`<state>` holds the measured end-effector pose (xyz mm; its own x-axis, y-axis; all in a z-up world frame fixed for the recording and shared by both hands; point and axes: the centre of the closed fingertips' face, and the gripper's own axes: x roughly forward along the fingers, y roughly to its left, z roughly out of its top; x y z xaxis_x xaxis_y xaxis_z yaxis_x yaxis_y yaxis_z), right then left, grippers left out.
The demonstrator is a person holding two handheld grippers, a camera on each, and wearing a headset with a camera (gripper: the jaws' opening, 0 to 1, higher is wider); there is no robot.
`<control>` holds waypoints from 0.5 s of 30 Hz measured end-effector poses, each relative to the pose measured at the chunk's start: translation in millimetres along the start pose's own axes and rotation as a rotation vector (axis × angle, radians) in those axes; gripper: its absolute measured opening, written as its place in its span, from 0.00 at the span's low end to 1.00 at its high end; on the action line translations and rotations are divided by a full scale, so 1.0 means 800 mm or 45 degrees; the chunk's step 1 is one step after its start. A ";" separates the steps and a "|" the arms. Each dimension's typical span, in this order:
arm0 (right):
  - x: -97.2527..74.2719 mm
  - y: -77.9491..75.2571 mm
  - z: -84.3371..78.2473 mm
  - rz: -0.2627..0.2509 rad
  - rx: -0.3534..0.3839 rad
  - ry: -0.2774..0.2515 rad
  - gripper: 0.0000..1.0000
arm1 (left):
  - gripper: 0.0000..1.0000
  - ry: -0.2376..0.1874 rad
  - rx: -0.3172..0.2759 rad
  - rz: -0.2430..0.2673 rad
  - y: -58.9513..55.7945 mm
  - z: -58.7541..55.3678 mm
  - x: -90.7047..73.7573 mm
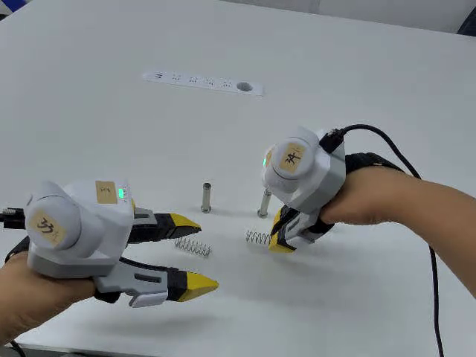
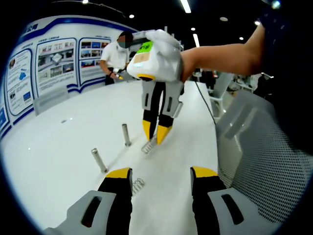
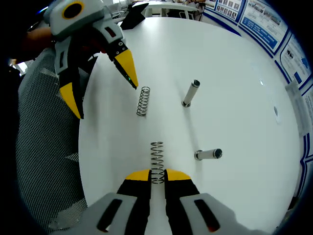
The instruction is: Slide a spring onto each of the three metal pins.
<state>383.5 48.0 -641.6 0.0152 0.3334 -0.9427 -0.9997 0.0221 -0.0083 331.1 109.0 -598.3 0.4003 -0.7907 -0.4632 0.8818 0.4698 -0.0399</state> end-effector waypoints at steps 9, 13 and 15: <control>-0.027 0.016 0.017 0.046 0.000 -0.037 0.11 | 0.47 0.001 0.027 -0.018 -0.001 0.005 0.005; -0.037 0.025 0.023 0.070 -0.017 -0.045 0.11 | 0.47 -0.002 0.038 -0.023 -0.002 0.008 0.007; -0.042 0.029 0.026 0.084 -0.026 -0.049 0.11 | 0.47 -0.003 0.045 -0.026 -0.002 0.010 0.007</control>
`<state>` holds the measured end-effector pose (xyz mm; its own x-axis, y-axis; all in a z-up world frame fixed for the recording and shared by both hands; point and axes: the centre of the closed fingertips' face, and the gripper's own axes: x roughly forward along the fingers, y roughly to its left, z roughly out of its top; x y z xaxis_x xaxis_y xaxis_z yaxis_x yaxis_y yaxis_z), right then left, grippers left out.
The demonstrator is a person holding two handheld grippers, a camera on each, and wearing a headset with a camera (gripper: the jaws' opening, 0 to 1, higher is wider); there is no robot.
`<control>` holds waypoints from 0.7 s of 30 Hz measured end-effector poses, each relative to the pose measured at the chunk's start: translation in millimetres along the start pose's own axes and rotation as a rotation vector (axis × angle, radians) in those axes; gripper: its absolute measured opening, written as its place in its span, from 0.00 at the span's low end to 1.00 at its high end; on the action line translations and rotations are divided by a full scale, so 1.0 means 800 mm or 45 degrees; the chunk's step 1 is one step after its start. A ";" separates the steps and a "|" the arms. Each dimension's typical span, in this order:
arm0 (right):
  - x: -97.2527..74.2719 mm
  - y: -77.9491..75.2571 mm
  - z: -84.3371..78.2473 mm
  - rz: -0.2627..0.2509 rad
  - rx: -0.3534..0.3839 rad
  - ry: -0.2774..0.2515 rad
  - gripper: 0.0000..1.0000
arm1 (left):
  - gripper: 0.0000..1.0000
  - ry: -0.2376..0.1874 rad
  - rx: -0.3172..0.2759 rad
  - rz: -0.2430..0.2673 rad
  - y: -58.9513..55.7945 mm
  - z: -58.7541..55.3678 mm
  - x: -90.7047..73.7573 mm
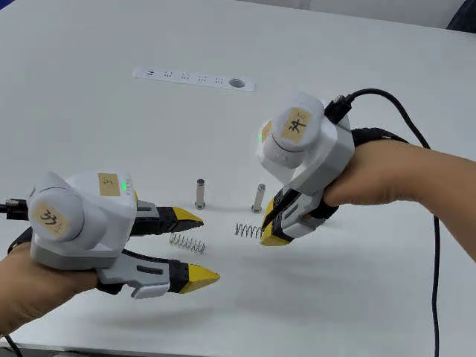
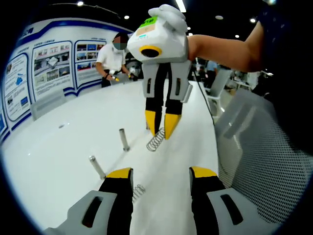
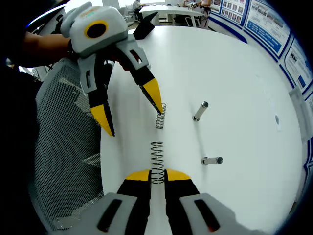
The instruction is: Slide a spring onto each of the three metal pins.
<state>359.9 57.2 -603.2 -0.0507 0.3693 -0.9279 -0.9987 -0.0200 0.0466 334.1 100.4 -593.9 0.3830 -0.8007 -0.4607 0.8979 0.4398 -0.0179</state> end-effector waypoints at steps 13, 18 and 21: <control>-0.018 0.019 0.017 0.049 -0.073 -0.001 0.11 | 0.46 -0.006 0.033 -0.013 -0.002 0.010 0.003; -0.019 0.018 0.015 0.048 -0.068 0.002 0.11 | 0.46 -0.006 0.047 -0.014 -0.001 0.014 0.004; -0.020 0.018 0.013 0.048 -0.065 0.004 0.11 | 0.46 -0.008 0.052 -0.014 0.000 0.015 0.004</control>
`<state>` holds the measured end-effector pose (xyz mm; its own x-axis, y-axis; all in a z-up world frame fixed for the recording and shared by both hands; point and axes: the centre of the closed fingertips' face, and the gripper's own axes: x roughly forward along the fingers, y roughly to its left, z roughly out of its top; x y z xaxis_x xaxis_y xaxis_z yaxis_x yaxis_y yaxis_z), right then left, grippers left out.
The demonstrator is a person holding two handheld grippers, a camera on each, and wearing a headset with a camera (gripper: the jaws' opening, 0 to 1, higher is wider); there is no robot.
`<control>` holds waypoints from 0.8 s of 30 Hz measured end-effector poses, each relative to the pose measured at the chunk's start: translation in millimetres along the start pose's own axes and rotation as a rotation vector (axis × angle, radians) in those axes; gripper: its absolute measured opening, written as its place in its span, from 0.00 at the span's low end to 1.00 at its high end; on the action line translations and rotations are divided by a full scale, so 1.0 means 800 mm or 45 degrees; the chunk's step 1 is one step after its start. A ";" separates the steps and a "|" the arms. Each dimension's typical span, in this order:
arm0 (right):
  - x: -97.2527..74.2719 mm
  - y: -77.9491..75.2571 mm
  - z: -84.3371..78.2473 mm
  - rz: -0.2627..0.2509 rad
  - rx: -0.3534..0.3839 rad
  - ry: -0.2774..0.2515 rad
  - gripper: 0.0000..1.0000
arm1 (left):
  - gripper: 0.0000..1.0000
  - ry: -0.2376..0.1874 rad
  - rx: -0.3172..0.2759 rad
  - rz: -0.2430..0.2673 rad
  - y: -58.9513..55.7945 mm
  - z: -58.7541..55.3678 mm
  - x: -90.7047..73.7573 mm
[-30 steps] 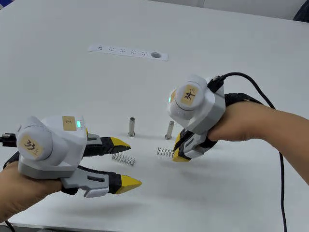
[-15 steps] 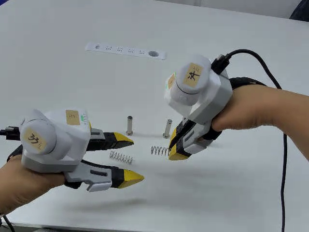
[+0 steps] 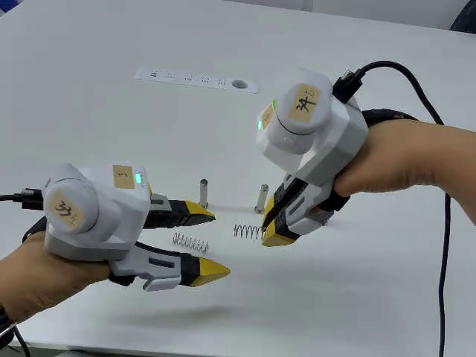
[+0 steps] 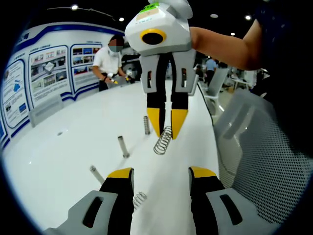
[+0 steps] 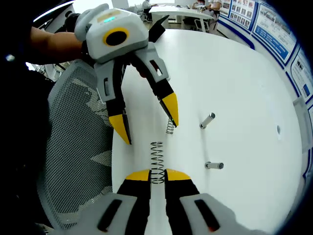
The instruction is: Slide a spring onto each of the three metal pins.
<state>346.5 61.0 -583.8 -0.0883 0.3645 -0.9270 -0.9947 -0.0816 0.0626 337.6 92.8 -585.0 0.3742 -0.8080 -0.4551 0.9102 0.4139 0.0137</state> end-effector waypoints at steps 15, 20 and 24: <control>0.001 0.007 0.000 0.018 -0.037 0.035 0.11 | 0.38 -0.016 0.049 -0.044 -0.008 0.009 0.008; 0.005 0.012 0.000 0.032 -0.056 0.054 0.11 | 0.28 -0.010 0.064 -0.075 -0.012 0.012 0.010; 0.007 0.014 0.000 0.038 -0.064 0.062 0.11 | 0.23 -0.017 0.085 -0.083 -0.014 0.016 0.012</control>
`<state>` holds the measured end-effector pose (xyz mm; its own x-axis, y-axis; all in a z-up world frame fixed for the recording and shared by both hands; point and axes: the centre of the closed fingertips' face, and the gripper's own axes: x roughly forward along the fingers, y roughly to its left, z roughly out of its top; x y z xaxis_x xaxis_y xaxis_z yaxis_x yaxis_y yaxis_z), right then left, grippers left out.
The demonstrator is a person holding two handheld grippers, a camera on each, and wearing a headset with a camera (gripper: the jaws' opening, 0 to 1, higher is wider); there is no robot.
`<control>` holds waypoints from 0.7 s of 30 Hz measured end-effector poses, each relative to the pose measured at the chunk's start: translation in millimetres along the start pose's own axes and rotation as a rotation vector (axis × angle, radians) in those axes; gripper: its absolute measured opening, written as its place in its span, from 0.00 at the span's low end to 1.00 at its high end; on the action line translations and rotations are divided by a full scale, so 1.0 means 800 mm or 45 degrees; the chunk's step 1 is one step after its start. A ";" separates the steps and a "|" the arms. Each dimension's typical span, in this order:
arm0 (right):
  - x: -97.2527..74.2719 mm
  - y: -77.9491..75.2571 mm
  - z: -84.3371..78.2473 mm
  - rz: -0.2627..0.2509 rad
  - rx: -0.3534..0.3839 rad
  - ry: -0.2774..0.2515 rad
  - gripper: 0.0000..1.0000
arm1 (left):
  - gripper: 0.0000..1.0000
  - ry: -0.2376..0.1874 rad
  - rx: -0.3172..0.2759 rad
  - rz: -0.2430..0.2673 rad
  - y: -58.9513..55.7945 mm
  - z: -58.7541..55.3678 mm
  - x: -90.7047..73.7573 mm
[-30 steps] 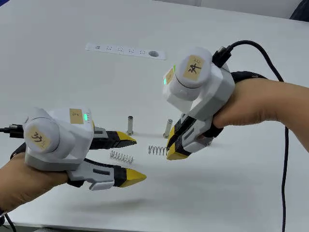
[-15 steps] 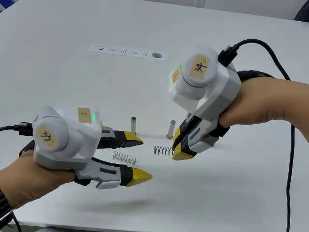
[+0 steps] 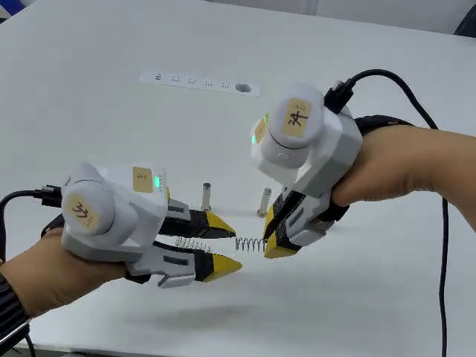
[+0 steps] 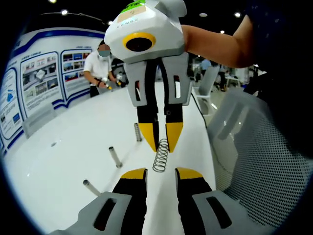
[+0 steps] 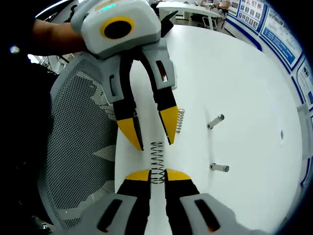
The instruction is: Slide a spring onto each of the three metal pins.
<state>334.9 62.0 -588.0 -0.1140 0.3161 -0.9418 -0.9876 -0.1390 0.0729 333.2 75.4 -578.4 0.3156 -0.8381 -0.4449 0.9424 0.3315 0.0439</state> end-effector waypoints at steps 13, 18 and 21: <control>-0.001 0.007 0.001 0.012 -0.010 0.008 0.11 | 0.12 0.006 0.037 -0.022 -0.005 0.004 0.006; -0.012 0.005 0.011 -0.007 -0.020 -0.026 0.11 | 0.11 0.017 0.037 -0.019 -0.005 0.001 0.006; -0.016 0.006 0.018 -0.020 -0.033 -0.038 0.11 | 0.11 0.011 0.027 -0.009 -0.003 0.001 0.005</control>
<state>330.2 70.5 -570.9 -0.1022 0.3460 -0.9327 -0.9862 -0.1583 0.0494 332.7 71.0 -579.6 0.3079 -0.8366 -0.4531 0.9468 0.3161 0.0598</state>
